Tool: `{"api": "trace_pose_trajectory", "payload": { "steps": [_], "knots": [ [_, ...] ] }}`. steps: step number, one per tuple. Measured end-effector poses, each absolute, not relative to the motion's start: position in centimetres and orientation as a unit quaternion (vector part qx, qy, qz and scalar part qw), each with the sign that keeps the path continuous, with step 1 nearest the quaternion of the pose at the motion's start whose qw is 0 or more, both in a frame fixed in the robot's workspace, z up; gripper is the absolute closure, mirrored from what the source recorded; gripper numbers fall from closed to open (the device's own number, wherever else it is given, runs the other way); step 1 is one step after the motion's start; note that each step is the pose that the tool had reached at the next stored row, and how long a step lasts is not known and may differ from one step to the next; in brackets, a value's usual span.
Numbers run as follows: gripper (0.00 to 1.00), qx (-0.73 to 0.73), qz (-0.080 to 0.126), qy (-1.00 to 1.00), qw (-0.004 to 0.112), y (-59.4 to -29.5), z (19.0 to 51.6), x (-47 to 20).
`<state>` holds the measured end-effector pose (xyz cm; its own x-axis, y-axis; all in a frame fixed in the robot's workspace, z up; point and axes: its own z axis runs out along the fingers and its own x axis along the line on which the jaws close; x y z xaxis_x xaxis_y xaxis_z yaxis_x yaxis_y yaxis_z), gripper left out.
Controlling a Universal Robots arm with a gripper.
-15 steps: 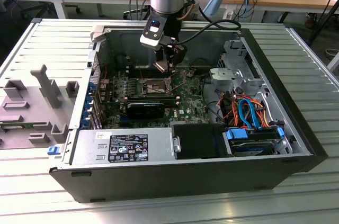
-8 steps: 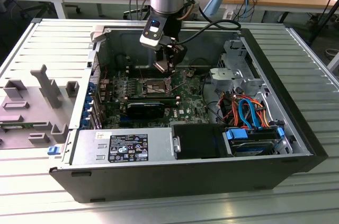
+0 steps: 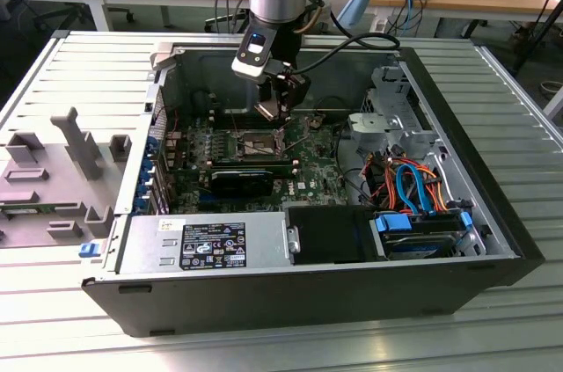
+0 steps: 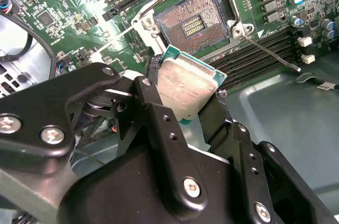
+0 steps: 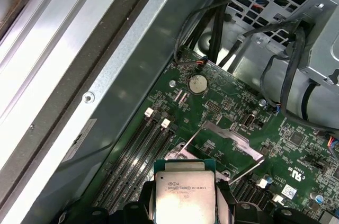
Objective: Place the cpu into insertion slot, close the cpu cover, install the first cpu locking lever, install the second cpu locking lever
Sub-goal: 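Place the cpu into insertion slot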
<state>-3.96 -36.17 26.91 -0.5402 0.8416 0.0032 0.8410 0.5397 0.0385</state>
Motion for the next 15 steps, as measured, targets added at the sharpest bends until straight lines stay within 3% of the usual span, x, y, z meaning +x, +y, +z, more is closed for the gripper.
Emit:
{"api": "trace_pose_trajectory", "payload": {
  "steps": [15],
  "knots": [
    [0.45, 0.483, 0.018, 0.875, 0.008, -36.17, 26.89, -3.96]
  ]
}}
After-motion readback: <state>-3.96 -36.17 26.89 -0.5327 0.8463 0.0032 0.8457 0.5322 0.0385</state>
